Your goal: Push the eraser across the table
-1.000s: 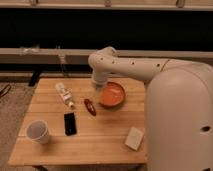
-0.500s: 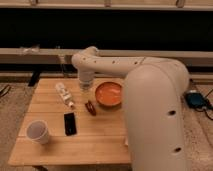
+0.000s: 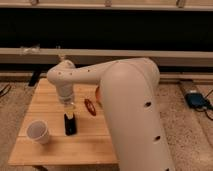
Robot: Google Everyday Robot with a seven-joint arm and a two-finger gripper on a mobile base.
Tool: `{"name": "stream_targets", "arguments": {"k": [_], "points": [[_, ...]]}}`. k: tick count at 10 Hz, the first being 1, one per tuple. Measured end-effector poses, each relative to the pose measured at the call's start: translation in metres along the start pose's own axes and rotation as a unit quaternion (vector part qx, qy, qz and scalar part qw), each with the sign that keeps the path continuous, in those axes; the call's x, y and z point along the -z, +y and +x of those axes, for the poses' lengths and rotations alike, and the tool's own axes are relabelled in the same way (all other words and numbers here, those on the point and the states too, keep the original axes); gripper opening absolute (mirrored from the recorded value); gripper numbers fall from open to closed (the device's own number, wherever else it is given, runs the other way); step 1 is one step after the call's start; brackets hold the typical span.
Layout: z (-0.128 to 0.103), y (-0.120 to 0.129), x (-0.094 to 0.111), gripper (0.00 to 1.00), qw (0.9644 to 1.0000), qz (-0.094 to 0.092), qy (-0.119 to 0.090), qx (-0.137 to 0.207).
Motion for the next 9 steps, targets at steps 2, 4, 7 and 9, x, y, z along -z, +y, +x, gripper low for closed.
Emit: {"name": "stream_targets", "arguments": {"k": [2, 4, 7, 9], "points": [[-0.007, 0.013, -0.027, 0.66, 0.9996, -0.018, 0.005, 0.019], [-0.001, 0.014, -0.054, 0.66, 0.9990, -0.034, 0.014, 0.026], [0.000, 0.009, -0.059, 0.66, 0.9988, -0.038, 0.015, 0.026], [0.001, 0.009, -0.058, 0.66, 0.9988, -0.038, 0.016, 0.026]]}}
